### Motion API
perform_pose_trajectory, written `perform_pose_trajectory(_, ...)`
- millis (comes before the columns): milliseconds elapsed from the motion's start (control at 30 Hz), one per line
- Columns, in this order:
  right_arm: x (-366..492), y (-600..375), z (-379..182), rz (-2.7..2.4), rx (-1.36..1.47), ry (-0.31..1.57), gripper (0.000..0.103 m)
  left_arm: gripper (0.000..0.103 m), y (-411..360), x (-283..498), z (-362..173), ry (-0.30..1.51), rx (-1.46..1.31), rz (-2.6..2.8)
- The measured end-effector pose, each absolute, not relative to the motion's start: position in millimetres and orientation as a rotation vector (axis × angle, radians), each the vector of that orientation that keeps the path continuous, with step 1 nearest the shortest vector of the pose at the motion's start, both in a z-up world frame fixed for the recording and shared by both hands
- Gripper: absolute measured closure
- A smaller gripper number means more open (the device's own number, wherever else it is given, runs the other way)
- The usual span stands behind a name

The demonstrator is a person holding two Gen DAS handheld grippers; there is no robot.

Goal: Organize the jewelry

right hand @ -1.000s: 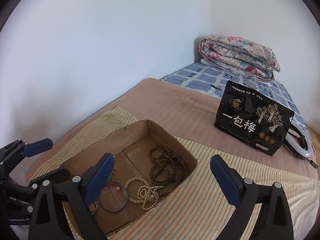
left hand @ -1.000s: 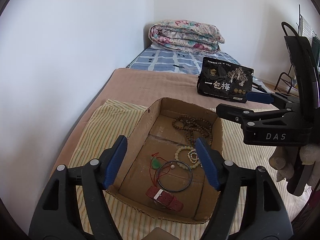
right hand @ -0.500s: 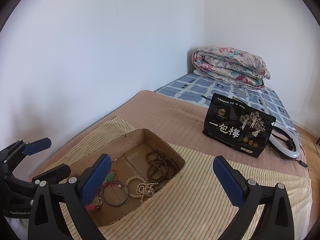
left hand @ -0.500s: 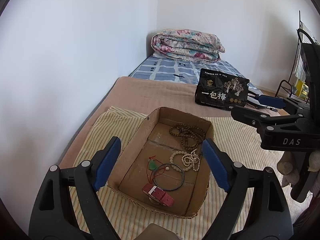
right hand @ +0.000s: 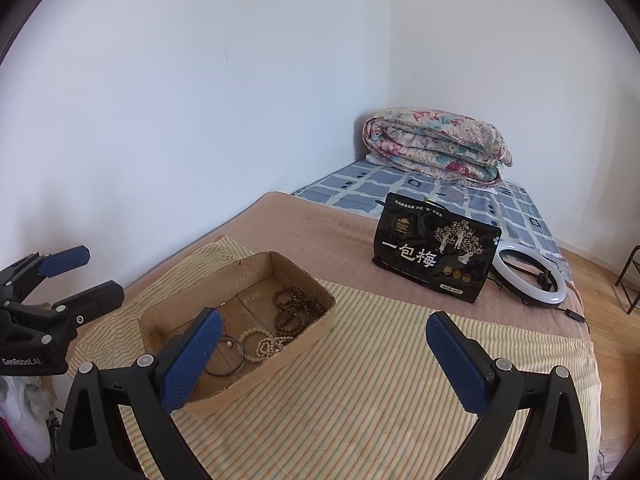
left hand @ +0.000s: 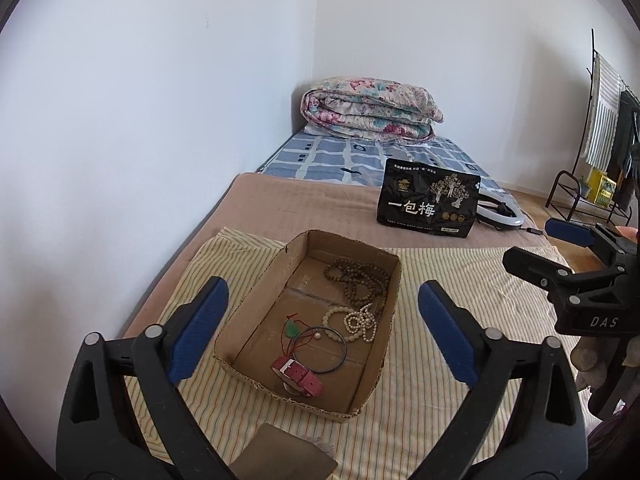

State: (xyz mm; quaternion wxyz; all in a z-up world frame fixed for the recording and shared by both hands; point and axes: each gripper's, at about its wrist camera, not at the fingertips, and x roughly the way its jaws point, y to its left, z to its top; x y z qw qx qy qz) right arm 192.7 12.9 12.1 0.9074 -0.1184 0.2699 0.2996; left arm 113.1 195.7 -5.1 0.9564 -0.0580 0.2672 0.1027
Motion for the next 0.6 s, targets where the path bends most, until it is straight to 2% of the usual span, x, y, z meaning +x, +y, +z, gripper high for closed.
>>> perform_pose_trajectory(200,187,-3,10,0.618,-0.216,0.558,0.0,0.001,181,105,2,0.525,-0.1,0.211)
perform_pose_trajectory(600,177,-18,-9,0.575,-0.281,0.543,0.0,0.0,171,106,0,0.535,-0.087,0.225)
